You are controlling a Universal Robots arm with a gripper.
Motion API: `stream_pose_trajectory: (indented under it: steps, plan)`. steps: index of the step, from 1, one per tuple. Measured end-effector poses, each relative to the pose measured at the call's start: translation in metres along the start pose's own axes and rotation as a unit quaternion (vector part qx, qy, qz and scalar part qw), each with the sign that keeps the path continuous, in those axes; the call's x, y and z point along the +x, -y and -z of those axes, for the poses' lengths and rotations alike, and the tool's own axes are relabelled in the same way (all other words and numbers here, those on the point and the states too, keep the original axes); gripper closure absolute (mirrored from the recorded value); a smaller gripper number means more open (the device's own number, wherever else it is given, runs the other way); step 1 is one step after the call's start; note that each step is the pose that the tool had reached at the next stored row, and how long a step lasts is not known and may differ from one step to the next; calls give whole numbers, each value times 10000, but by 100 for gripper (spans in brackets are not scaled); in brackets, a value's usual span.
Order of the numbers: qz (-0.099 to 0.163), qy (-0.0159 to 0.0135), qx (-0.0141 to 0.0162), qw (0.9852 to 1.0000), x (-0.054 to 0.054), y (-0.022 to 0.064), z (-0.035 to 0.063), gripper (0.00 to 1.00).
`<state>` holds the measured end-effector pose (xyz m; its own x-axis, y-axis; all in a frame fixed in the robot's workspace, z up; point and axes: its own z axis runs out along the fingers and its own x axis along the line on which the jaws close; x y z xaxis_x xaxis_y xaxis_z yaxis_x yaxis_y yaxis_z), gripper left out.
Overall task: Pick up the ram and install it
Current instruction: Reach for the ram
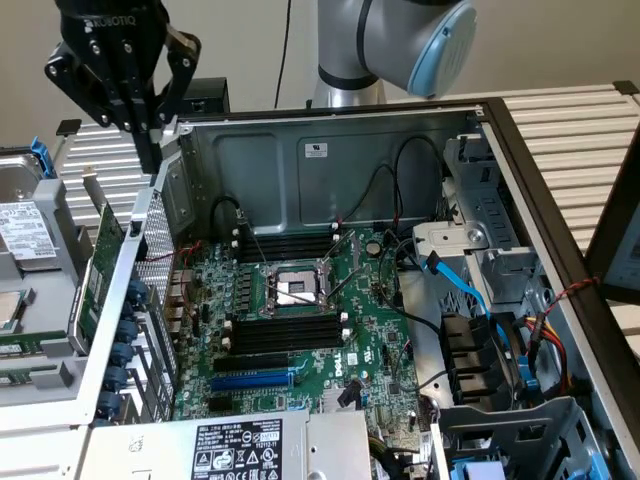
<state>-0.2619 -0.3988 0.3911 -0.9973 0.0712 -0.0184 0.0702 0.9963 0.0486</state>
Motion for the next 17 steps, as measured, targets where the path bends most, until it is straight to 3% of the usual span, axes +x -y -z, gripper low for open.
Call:
stream_pose_trajectory:
  steps: [17]
  plan:
    - [0,0,0,10000,771,55,6,90]
